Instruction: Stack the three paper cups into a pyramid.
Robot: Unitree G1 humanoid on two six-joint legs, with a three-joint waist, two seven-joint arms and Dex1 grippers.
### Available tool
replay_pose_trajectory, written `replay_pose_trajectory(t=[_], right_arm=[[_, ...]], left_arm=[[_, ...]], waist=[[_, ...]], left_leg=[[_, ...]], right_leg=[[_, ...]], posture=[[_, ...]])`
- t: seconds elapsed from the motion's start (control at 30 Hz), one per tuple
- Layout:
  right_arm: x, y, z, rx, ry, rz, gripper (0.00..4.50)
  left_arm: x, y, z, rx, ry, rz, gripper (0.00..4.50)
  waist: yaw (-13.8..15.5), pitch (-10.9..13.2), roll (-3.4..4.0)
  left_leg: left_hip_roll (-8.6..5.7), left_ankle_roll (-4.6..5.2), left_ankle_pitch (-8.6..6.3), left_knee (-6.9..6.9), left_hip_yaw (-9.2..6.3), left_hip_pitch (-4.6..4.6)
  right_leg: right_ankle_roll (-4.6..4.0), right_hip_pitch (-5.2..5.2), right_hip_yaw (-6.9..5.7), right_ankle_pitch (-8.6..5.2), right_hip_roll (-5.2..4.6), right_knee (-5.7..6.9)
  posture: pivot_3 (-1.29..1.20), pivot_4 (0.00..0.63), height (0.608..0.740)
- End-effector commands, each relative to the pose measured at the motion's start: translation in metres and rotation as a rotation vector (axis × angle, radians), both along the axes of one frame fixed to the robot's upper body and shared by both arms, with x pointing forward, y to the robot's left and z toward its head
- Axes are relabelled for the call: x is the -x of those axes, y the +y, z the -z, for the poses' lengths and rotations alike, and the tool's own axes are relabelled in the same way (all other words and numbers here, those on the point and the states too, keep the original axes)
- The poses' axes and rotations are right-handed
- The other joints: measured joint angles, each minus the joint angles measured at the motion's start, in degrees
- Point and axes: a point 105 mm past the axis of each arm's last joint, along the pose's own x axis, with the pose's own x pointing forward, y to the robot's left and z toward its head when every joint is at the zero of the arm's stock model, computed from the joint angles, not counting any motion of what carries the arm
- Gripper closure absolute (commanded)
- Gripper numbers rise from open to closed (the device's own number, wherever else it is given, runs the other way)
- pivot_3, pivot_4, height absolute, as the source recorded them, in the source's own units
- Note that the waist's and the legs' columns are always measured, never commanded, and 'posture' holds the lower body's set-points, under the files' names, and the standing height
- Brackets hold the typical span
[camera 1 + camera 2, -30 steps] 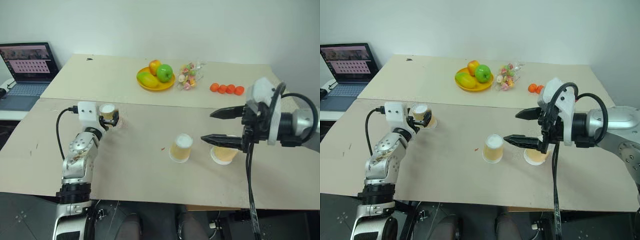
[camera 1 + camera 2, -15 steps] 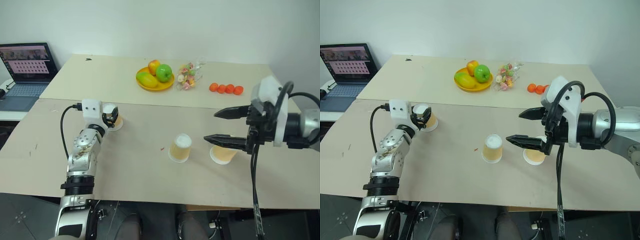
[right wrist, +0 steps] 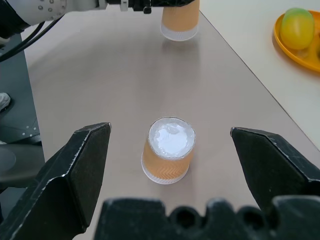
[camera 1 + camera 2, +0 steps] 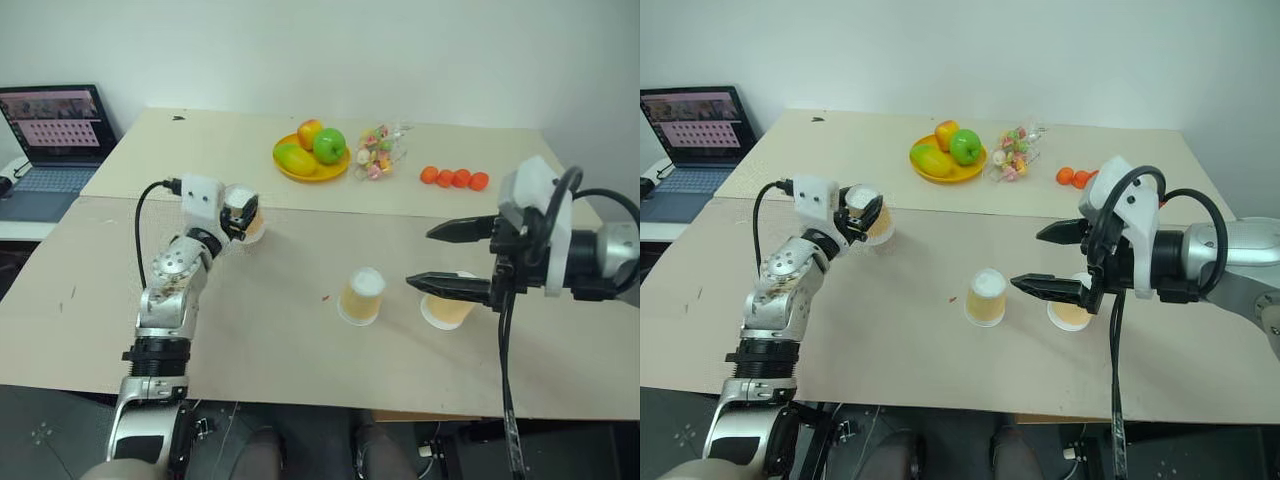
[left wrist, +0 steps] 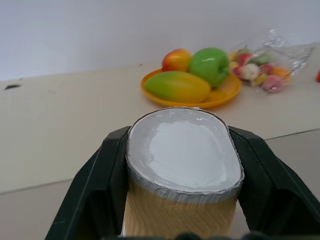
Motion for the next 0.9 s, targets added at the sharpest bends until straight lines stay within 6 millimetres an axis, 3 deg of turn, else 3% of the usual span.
replay_pose_trajectory(t=[0.03, 0.17, 0.4, 0.9], right_arm=[[-0.001, -0.003, -0.009, -0.017, -0.065, 0.013, 0.0], [-0.001, -0.003, -0.006, -0.031, -0.069, 0.023, 0.0], [-0.001, -0.004, -0.004, -0.037, -0.079, 0.032, 0.0], [0.009, -0.009, -0.011, -0.023, -0.104, 0.093, 0.0]], left_arm=[[0.031, -0.027, -0.001, -0.068, -0.003, 0.274, 2.07], [0.063, -0.038, -0.001, -0.087, 0.022, 0.514, 2.07], [0.097, -0.053, 0.01, -0.163, 0.092, 0.816, 2.07], [0.082, -0.079, 0.033, -0.15, 0.084, 0.863, 2.07]], waist=[[-0.2, 0.0, 0.01], [-0.2, 0.0, 0.02], [0.0, 0.0, 0.04], [0.0, 0.0, 0.04]], left_leg=[[0.01, 0.0, 0.0, -0.03, 0.02, 0.03], [0.07, 0.0, 0.0, -0.02, 0.02, 0.04], [0.06, 0.04, 0.03, -0.02, 0.04, 0.05], [0.06, 0.05, 0.03, -0.02, 0.02, 0.03]], right_leg=[[0.0, -0.01, 0.01, 0.0, 0.0, 0.01], [-0.02, -0.05, 0.02, 0.0, 0.05, 0.09], [-0.02, 0.0, 0.02, -0.02, 0.06, 0.01], [-0.02, -0.01, 0.02, -0.02, 0.07, 0.01]], posture=[[0.0, 0.15, 0.734], [0.0, 0.15, 0.734], [0.0, 0.15, 0.734], [0.0, 0.15, 0.734]])
